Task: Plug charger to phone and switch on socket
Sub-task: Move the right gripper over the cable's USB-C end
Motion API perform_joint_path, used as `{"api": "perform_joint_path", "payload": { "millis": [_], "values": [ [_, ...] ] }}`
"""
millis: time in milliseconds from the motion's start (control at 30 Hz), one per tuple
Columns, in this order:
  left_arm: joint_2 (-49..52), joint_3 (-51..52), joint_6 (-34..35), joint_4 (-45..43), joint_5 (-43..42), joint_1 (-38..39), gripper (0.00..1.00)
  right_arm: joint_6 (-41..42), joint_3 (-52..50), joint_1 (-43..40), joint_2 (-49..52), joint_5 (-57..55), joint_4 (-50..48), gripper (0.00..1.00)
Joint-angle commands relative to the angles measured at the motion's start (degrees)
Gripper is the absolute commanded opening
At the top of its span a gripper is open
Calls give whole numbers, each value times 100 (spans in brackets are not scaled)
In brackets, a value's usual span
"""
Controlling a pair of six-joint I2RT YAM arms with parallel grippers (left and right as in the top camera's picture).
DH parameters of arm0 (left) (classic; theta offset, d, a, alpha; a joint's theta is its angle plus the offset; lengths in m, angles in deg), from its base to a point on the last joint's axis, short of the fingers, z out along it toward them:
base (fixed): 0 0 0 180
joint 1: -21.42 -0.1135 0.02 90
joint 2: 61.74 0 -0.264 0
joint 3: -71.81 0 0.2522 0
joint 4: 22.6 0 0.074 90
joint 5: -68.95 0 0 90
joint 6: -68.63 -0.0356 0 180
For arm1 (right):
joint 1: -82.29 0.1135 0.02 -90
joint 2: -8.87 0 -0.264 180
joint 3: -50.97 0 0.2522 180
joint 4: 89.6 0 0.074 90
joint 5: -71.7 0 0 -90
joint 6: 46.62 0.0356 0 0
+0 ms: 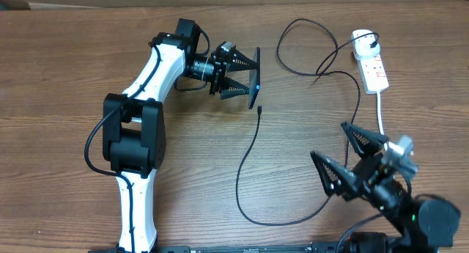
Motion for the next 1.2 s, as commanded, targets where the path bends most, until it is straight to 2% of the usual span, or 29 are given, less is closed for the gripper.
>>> {"api": "perform_joint_path", "payload": {
  "millis": [0,67,133,267,800,1167],
  "values": [
    [55,-168,-103,-11,-780,7,68,-96,269,-13,590,-57,181,100],
    [57,-168,35,15,-824,4,68,-203,269,-13,881,-402,442,100],
    [57,-168,275,7,-824,4,69,-549,269,-13,1342,-1696,1290,100],
    [57,-168,420,4,-824,4,69,-546,269,-13,1954,-2872,1847,100],
    [48,-170,1928,22,-824,7,71,-501,269,-13,4227,-2820,1471,100],
    [48,-557,2044,33,-831,7,72,-498,269,-13,4533,-2726,1410,100]
  ]
}}
